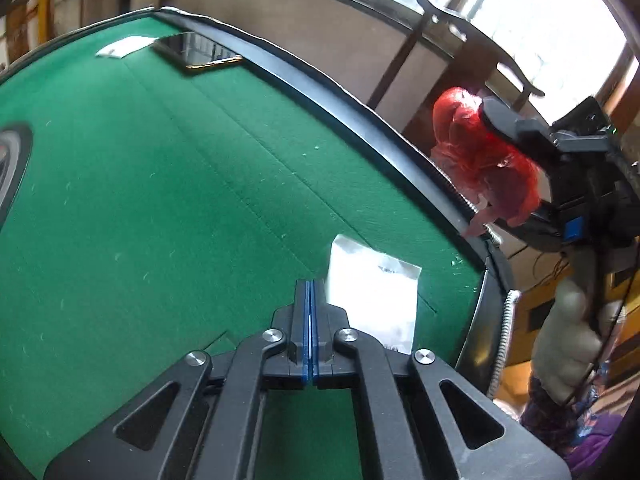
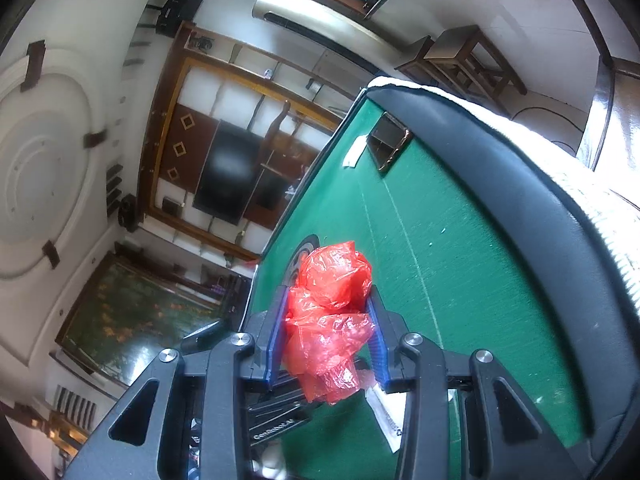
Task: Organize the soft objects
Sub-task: 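Carry red bag into box and open right tool while left tool moves over box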
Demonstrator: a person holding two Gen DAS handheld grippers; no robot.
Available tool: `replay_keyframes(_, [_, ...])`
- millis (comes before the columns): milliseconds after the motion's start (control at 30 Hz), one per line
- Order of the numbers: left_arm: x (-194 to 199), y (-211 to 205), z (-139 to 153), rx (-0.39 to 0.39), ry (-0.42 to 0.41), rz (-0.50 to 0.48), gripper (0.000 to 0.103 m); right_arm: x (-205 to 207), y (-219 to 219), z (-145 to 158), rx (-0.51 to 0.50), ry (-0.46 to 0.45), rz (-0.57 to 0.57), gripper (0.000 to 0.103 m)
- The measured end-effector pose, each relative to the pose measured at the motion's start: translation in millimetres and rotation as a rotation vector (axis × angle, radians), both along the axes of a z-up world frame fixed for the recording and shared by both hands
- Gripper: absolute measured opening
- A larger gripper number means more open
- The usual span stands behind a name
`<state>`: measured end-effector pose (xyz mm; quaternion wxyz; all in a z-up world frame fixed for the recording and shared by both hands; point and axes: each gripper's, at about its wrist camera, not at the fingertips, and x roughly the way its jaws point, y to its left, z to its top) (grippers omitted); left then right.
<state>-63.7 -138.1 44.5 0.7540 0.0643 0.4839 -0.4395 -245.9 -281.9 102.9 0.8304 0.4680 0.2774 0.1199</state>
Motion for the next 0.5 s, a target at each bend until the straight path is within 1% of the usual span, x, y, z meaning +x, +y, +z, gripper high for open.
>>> replay_keyframes(100, [-5.4, 19.8, 5.0, 0.049, -0.048, 0.063, 0.000, 7.4, 10.5, 9.7, -0.035, -0.002, 0.031, 0.034])
replay_keyframes(133, [-8.4, 29.7, 9.8, 0.056, -0.069, 0.083, 0.000, 10.7, 14.4, 12.8, -0.027, -0.028, 0.058, 0.034])
replay_keyframes(200, [-16.0, 48.7, 18.5, 0.075, -0.115, 0.126, 0.000, 21.5, 27.6, 19.8, -0.056, -0.032, 0.094, 0.034])
replay_keyframes(267, [-17.8, 69.5, 23.5, 0.104, -0.167, 0.187, 0.003, 34.4, 42.5, 23.4, -0.075, -0.030, 0.134, 0.034])
replay_keyframes(300, [-18.6, 82.0, 26.7, 0.118, -0.187, 0.225, 0.006, 40.4, 50.0, 24.5, -0.081, -0.029, 0.155, 0.034])
replay_keyframes(333, [-18.1, 94.5, 28.5, 0.131, -0.194, 0.264, 0.014, 46.7, 61.2, 25.8, -0.092, -0.027, 0.180, 0.034])
replay_keyframes(367, [-20.1, 103.8, 29.0, 0.142, -0.198, 0.293, 0.018, 54.0, 74.9, 27.2, -0.104, -0.024, 0.210, 0.034])
replay_keyframes(400, [-20.4, 116.2, 30.7, 0.156, -0.202, 0.331, 0.030, 60.2, 85.5, 27.7, -0.113, -0.021, 0.236, 0.034])
replay_keyframes(433, [-19.3, 125.6, 32.1, 0.166, -0.206, 0.362, 0.044, 66.2, 98.0, 28.3, -0.121, -0.018, 0.265, 0.034])
replay_keyframes(500, [-20.6, 150.1, 36.0, 0.179, -0.226, 0.435, 0.058, 78.4, 125.5, 30.2, -0.144, -0.012, 0.328, 0.034])
